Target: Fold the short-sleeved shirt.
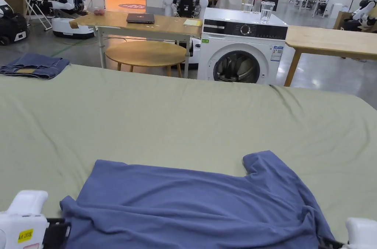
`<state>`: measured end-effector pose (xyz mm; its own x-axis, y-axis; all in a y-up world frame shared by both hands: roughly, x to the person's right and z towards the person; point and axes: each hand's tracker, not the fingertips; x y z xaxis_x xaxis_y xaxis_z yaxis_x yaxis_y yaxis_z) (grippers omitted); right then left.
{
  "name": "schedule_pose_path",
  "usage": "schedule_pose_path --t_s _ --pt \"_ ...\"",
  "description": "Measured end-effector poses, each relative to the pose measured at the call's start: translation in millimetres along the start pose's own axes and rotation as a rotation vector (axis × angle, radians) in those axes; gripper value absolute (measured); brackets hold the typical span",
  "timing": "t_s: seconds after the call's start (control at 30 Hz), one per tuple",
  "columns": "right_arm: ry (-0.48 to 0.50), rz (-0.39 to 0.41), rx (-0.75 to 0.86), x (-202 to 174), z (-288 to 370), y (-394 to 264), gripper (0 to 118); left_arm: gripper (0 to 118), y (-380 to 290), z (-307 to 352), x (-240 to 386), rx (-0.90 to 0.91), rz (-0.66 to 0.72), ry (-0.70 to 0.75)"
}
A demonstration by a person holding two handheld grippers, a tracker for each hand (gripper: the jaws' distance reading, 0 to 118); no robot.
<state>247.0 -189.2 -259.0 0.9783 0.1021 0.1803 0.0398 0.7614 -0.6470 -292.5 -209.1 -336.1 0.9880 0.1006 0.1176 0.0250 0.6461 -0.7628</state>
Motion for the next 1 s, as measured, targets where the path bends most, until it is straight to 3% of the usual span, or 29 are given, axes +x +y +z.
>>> schedule_pose_path --t_s 0.3,0.33,0.37,0.4,0.43,0.47,0.67,1.0 --pt "0.057 -0.047 0.392 -66.3 9.5 36.0 46 38 23.5 21.0 50.4 0.539 -0.036 0.023" --pt "0.06 -0.054 0.419 -73.5 9.4 37.8 36 38 23.5 20.2 53.5 0.572 -0.029 0.049" --pt "0.066 -0.069 0.448 -82.6 11.1 40.3 16 37 24.3 20.9 57.7 0.611 -0.027 0.064" --pt "0.066 -0.077 0.469 -89.0 11.3 41.4 10 30 25.5 21.8 61.0 0.642 -0.036 0.065" --pt "0.077 -0.081 0.476 -94.6 11.1 42.6 9 16 27.5 21.2 63.8 0.641 -0.045 0.066" --pt "0.099 -0.092 0.495 -98.4 10.5 43.9 0 0 29.3 22.3 68.7 0.64 -0.047 0.064" --pt "0.112 -0.084 0.5 -110.6 -2.7 58.2 0 0 55.0 5.6 66.1 0.596 -0.072 0.098" --pt "0.155 -0.023 0.409 -102.2 -34.7 66.8 0 0 151.0 -93.5 0.1 0.133 0.096 -0.037"
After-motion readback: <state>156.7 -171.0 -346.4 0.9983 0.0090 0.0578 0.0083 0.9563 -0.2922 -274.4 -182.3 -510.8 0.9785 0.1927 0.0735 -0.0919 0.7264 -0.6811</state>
